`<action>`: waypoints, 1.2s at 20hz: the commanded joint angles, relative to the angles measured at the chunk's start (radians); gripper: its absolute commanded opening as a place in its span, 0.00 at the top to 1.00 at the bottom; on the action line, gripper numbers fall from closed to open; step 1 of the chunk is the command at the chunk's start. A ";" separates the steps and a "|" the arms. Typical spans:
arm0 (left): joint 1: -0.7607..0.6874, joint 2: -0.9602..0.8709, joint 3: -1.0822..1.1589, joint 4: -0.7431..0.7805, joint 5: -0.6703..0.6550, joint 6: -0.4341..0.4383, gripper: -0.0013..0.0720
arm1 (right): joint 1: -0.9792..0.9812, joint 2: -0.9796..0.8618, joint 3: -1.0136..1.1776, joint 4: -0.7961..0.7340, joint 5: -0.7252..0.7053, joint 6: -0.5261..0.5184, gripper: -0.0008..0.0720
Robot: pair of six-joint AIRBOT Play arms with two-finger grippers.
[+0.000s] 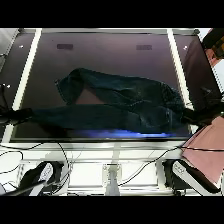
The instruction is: Fold the clothes and pants, and hang the long-sleeved shirts on hangers.
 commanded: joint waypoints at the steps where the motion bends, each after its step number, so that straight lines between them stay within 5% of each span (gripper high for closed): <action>1: 0.004 -0.117 0.000 0.126 -0.029 0.058 0.94 | 0.001 0.000 -0.132 -0.040 0.041 -0.005 0.91; 13: 0.004 -0.174 0.240 0.339 0.305 0.057 0.94 | 0.001 0.000 -0.063 -0.071 -0.203 0.053 0.91; 24: 0.056 -0.317 0.236 0.330 -0.023 0.125 0.94 | 0.001 0.039 -0.141 -0.034 -0.022 0.051 0.91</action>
